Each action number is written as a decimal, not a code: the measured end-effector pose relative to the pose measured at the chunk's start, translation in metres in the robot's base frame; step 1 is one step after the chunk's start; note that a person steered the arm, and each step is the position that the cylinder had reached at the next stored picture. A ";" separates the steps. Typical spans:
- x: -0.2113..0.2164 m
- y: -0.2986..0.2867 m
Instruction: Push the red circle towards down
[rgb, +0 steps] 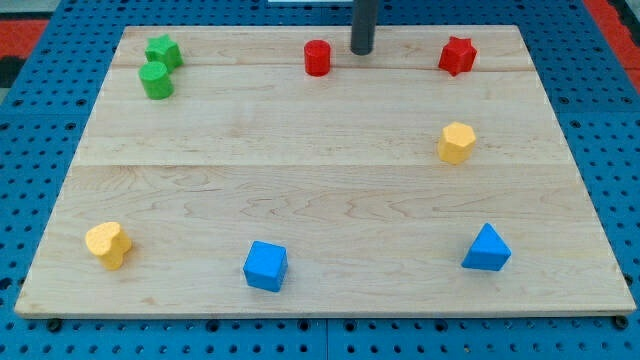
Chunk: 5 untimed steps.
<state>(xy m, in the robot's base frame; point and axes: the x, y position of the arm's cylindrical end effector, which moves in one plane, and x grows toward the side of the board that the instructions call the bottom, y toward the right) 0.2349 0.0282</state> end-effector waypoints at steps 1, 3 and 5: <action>0.013 -0.064; 0.086 -0.049; 0.102 -0.116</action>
